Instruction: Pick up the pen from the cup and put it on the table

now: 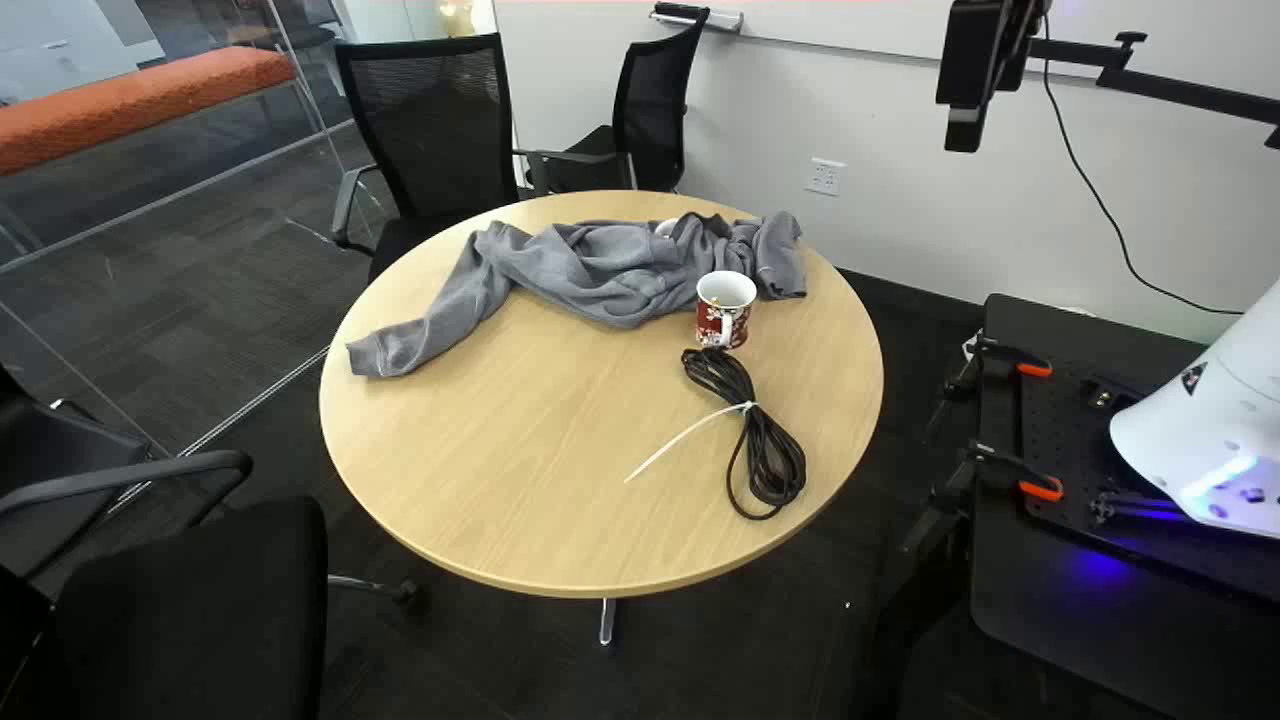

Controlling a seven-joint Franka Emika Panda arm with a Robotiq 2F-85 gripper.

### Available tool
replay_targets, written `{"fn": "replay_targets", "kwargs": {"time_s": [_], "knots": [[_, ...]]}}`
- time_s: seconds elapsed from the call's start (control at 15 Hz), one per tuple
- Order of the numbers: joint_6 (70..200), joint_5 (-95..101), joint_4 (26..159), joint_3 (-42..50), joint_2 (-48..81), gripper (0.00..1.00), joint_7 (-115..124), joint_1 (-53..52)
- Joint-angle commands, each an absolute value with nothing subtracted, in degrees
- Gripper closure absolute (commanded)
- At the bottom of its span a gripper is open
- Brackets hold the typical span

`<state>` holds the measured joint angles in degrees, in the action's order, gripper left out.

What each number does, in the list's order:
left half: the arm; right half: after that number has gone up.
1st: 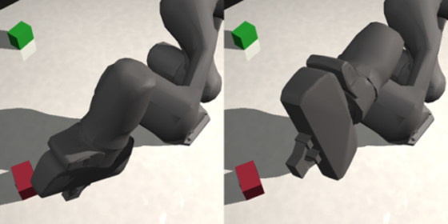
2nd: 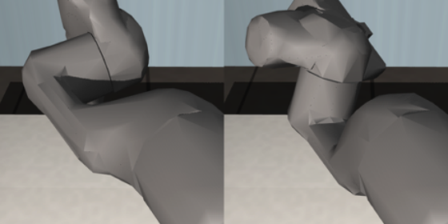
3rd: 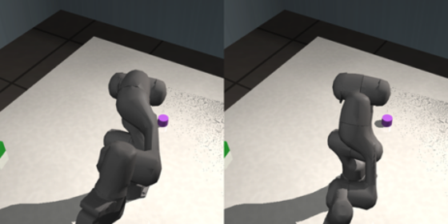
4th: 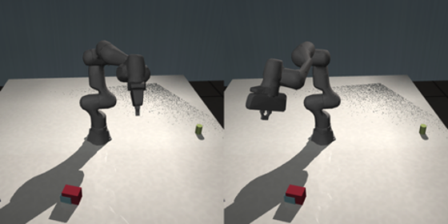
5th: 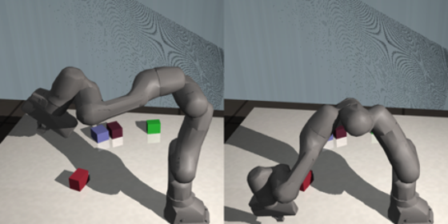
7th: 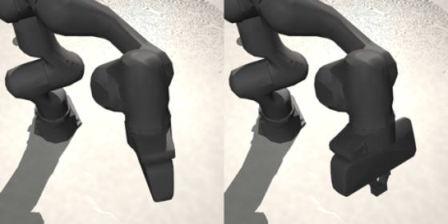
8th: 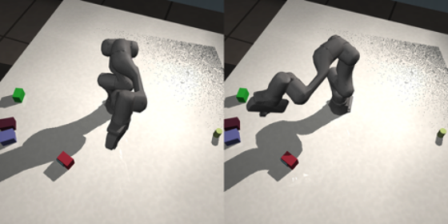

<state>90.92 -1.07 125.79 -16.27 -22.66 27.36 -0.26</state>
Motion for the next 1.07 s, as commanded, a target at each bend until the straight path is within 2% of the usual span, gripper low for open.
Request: {"fn": "replay_targets", "kwargs": {"time_s": [0.0, 0.4, 1.0], "knots": [[90.81, -0.62, 125.68, -14.98, -22.45, 0.00, 27.83, -1.79], [90.81, -0.62, 125.68, -14.98, -22.45, 0.00, 27.83, -1.79], [99.58, 5.18, 127.55, -10.68, -23.07, 0.00, 30.50, 1.74]]}}
